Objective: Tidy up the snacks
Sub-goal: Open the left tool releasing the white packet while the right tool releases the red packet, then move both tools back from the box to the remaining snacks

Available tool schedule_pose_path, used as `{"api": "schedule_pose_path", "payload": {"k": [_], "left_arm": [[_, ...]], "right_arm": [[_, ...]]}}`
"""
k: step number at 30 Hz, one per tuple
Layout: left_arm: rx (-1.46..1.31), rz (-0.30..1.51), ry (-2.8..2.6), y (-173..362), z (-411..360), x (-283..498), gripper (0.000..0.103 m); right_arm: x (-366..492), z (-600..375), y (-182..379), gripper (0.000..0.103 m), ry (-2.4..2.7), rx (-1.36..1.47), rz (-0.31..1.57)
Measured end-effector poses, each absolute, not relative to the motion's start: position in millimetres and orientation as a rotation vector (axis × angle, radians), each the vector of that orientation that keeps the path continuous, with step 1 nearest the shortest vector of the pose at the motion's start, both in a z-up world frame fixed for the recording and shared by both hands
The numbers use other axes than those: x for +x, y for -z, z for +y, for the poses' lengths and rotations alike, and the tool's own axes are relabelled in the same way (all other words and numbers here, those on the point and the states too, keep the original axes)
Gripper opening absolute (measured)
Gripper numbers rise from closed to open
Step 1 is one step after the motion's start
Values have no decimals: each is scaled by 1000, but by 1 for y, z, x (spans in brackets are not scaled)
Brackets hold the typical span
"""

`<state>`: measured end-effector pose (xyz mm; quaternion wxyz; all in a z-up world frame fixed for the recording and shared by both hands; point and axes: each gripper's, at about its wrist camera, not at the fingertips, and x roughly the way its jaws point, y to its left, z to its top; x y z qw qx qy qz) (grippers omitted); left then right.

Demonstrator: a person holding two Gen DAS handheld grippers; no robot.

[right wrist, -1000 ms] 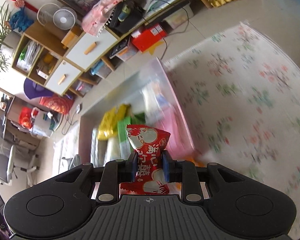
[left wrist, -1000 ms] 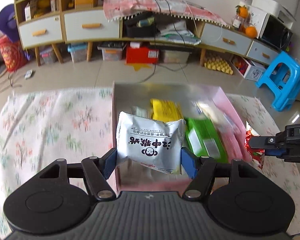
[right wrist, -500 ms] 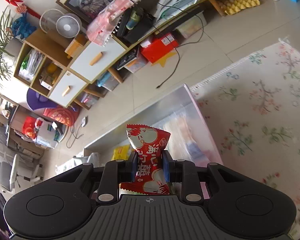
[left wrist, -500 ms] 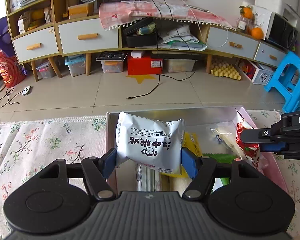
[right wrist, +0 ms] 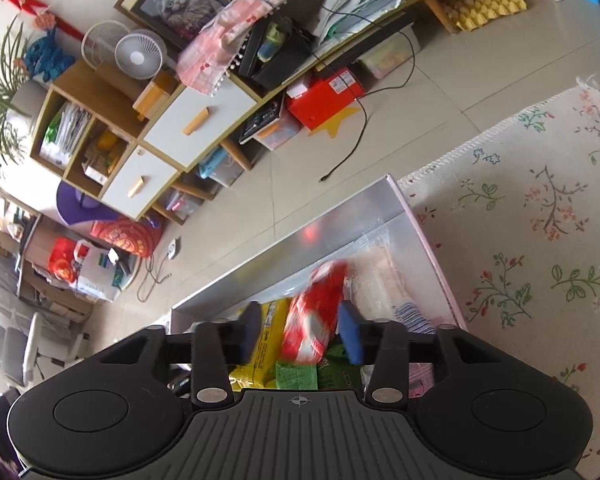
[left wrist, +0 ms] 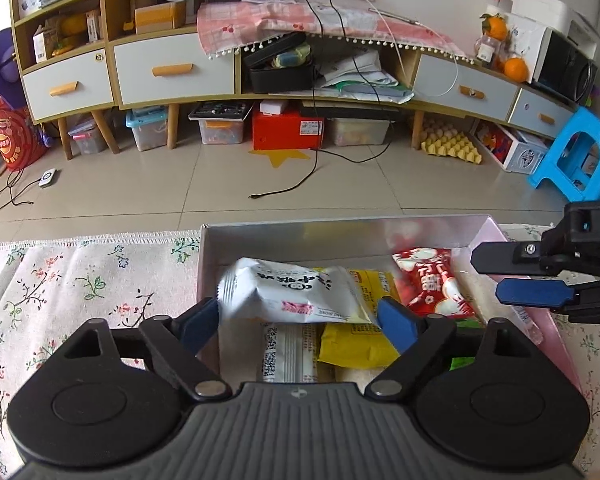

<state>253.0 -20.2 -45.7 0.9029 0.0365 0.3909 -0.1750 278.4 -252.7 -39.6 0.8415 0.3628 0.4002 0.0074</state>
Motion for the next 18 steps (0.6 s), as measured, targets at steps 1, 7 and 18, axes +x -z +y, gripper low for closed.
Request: {"api": "schedule_pose_path", "payload": {"k": [1,7,18], "left_arm": [[75,806,364,45,-20,252,87],[90,800,370,37,-23,242,91],[99,800,368,24,-25,202,96]], "right_arm": [[277,-253,38,53,-12,764,843],[265,-255,31,60,-4,757,839],[220,-247,-2,76,-9,654,816]]}}
